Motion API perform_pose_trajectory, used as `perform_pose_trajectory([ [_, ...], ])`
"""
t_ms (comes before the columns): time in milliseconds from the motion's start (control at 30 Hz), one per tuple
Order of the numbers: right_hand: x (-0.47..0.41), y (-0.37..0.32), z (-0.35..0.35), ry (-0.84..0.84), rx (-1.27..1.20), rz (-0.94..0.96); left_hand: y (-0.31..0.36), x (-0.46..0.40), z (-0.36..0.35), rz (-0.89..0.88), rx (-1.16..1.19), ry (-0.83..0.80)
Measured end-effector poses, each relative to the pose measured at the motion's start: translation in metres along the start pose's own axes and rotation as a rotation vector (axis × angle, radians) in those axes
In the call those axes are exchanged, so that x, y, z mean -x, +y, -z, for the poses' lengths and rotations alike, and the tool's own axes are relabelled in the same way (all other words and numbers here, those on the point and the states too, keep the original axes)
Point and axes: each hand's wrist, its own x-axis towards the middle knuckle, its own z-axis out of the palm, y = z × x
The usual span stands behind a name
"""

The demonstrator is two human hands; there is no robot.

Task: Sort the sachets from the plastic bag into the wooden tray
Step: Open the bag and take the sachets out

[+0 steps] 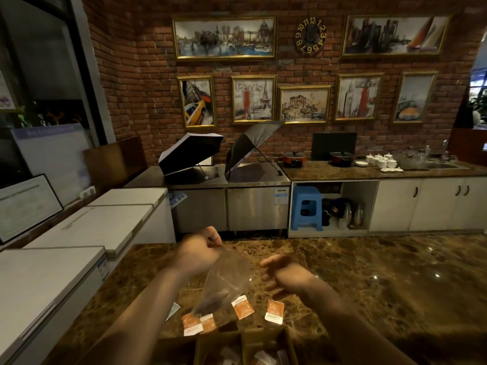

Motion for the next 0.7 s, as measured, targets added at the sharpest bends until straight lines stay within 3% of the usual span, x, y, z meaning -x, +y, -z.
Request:
perform_pose_trajectory([
  [67, -0.003, 0.014, -0.002, -0.013, 0.123, -0.039, 0.011, 0.002, 0.006, -0.024, 0.024, 0.000],
  [200, -0.007, 0.029, -0.007, -0.067, 0.140, -0.051, 0.032, 0.006, 0.023, -0.046, 0.195, -0.033],
  [433, -0.007, 0.022, -0.013, -0.119, 0.046, 0.134, 0.048, 0.008, 0.044, 0.018, 0.570, -0.086],
  [567, -0.001, 0.020, -0.011, -0.111, -0.072, 0.183, 0.034, 0.005, 0.043, 0.045, 0.574, -0.007],
  [700, 0.004, 0.020, -0.007, -0.117, -0.031, 0.178, 0.011, 0.004, 0.041, 0.084, 0.552, 0.037],
])
